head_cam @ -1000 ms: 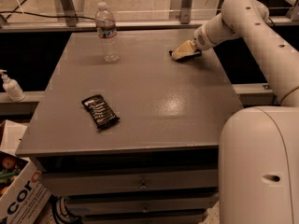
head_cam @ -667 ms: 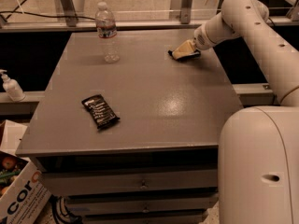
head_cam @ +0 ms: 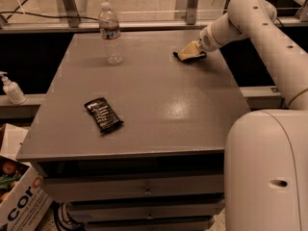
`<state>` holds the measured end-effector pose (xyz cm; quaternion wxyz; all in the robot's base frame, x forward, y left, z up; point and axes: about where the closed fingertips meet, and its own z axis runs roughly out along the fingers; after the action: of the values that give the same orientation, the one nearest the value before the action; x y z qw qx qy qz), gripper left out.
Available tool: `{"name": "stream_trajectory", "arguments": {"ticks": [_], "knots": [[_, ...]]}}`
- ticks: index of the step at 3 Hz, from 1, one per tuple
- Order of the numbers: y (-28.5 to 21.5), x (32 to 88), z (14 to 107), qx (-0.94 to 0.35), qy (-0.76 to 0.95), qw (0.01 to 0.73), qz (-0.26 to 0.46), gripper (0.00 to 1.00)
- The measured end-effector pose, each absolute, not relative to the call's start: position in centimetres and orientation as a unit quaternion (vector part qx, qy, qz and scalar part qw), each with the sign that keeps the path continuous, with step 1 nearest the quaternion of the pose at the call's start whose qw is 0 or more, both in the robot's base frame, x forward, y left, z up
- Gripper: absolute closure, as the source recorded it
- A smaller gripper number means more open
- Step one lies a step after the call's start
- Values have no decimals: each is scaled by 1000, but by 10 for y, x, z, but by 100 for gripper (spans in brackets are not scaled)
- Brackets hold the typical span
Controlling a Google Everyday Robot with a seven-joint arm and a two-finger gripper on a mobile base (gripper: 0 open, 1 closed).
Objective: Pick rxbar blueberry
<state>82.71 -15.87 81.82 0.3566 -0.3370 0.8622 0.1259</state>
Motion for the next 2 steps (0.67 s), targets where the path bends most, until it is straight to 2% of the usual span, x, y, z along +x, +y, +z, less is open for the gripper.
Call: {"name": "stream_trajectory", "arguments": {"ticks": [2], "knots": [[-170,816,828,-334,858,361,147,100]]}}
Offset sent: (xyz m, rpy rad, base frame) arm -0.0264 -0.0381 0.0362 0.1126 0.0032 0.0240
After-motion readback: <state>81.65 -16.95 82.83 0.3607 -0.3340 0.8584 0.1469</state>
